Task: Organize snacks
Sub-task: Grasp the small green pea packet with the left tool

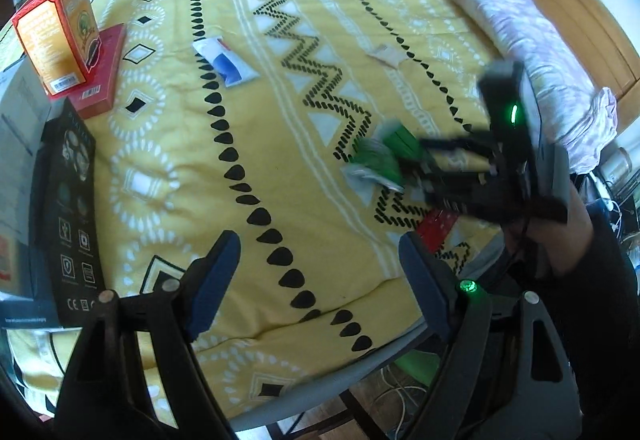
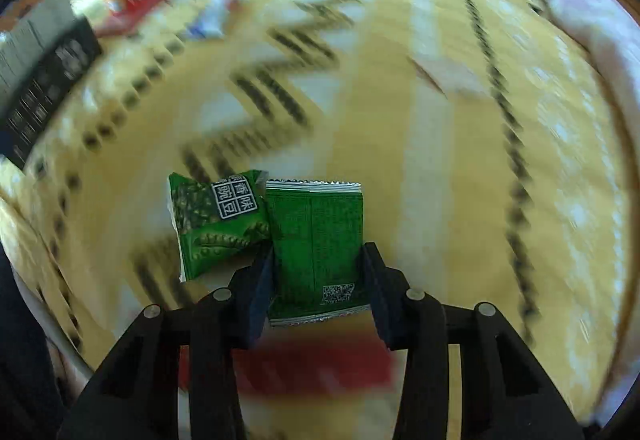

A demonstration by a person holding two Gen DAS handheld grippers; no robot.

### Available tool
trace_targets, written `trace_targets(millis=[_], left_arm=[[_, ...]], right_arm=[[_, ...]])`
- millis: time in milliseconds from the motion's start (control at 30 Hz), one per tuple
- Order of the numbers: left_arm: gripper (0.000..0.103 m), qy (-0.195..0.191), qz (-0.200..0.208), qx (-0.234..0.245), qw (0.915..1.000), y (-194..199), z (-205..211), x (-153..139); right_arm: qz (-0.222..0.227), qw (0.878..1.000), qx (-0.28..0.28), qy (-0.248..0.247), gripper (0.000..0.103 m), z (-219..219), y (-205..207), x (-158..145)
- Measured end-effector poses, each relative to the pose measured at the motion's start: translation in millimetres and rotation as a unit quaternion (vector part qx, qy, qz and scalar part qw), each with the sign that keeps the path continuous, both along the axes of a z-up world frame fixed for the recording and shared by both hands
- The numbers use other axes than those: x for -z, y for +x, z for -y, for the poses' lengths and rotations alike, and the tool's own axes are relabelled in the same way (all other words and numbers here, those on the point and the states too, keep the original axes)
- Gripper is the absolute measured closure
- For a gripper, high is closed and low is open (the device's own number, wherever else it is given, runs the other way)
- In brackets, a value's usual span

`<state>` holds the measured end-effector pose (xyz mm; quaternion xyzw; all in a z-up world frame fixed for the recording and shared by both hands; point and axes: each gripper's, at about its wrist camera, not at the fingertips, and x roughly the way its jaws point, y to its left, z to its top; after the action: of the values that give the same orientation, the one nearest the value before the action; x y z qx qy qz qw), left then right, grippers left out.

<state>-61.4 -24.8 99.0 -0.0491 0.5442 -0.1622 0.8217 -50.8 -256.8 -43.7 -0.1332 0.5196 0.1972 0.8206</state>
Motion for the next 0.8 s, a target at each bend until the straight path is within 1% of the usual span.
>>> trace_targets(millis=[33,67,167,200,233,267,367,433,500,567,600,633,733,800], left_arm=[[0.021,0.002,0.001,0.005,1.0000,3,1,2],[0.020,0.005,0.004,0.011,0.9999,5,2,3],[0.020,0.007,0.011,0.035,0.9993,17,10,12],[0.020,0.006,0.011,0.042,0.9990,23,14,17],[0.020,-0.002,0.009,0.047,0.9989,29,18,21],[0.020,-0.018,0.003,0.049,0.9986,36,24,27],[0.020,-0.041,0.001,0.062,0.9972,50,46,41],[0.021,-0.039,0.005,0.075,0.9964,55,61,50],[0.023,-0.024,0.009,0.077,0.9967,62,72,59],[0.036,-0.011,0.013,0.066,0.9977,68,76,66],[0.051,-0.008,0.010,0.062,0.9980,71,78,71],[0.056,-0.001,0.010,0.060,0.9982,73,79,73],[0.057,0.009,0.022,0.066,0.9975,72,82,73],[0.058,0.002,0.033,0.058,0.9977,68,78,65]], right_arm=[[0.026,0.999,0.003,0.022,0.056,-3,5,-11],[0.050,0.998,0.016,0.030,0.056,-3,9,-24],[0.089,0.993,0.046,0.070,0.056,13,10,-56],[0.092,0.990,0.059,0.084,0.056,23,6,-63],[0.090,0.989,0.069,0.100,0.056,28,3,-65],[0.081,0.985,0.083,0.126,0.056,40,-6,-67],[0.066,0.979,0.107,0.161,0.056,58,-28,-62],[0.057,0.973,0.126,0.182,0.056,70,-43,-59],[0.048,0.967,0.146,0.204,0.056,80,-55,-55],[0.046,0.964,0.157,0.211,0.056,87,-57,-53],[0.043,0.962,0.162,0.216,0.056,89,-59,-52],[0.042,0.961,0.163,0.218,0.056,90,-58,-52],[0.044,0.960,0.165,0.220,0.056,92,-55,-52],[0.051,0.959,0.169,0.223,0.056,91,-55,-56]])
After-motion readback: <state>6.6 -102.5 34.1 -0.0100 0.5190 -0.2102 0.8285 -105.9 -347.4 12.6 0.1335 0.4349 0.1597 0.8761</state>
